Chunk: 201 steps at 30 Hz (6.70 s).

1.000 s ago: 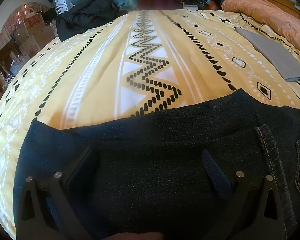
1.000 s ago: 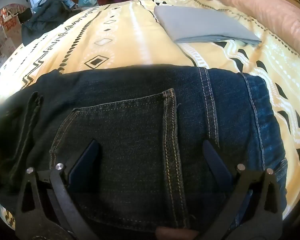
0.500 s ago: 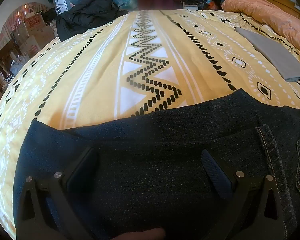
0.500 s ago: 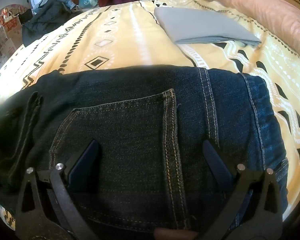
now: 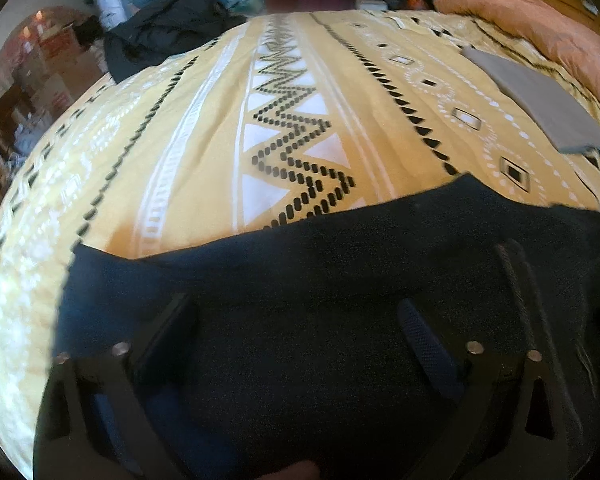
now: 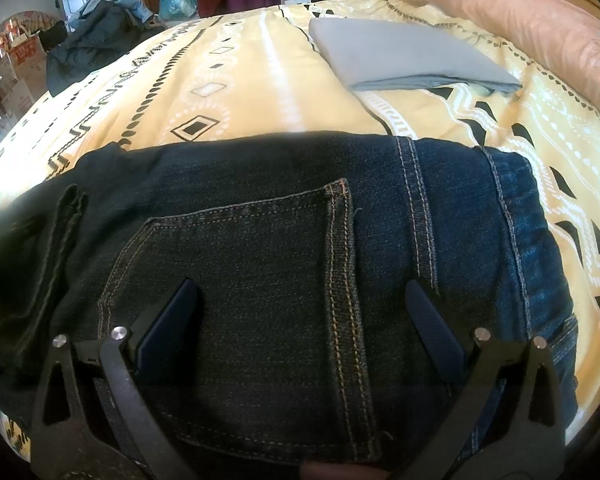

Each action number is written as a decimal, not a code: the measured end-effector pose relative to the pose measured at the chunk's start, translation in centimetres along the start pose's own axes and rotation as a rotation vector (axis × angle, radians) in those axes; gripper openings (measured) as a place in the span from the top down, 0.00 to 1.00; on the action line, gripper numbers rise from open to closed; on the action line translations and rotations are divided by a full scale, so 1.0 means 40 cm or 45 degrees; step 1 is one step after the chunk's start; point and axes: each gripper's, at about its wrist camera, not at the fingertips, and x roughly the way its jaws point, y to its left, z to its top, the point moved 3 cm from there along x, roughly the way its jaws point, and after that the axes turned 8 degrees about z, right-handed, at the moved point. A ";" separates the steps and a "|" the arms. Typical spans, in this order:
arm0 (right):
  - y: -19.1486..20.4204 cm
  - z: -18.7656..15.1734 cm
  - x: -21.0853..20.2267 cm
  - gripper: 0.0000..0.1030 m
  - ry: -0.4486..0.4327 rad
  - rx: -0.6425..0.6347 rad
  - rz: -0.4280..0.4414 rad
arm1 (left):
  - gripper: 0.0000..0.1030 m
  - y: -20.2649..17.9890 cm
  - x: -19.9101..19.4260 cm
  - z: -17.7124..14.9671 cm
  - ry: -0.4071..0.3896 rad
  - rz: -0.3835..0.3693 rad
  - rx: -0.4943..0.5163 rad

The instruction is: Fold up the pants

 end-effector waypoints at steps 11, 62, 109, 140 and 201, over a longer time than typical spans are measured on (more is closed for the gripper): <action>-0.002 -0.004 -0.005 0.00 -0.022 0.003 0.021 | 0.04 -0.171 -0.299 -0.183 -0.368 -0.165 0.595; 0.047 0.008 -0.089 0.13 0.058 -0.016 0.118 | 0.88 0.800 -0.167 -0.106 -0.272 -0.149 -0.686; 1.243 0.050 0.224 0.72 0.340 -1.182 0.506 | 0.62 1.121 -0.159 -0.583 -0.218 -0.288 -1.127; 1.203 0.033 0.141 0.92 0.290 -0.911 0.673 | 0.78 1.196 0.003 -0.581 -0.188 -0.293 -1.318; -0.245 0.115 -0.125 0.78 -0.002 0.143 0.228 | 0.69 1.192 -0.067 -0.537 -0.154 -0.081 -1.240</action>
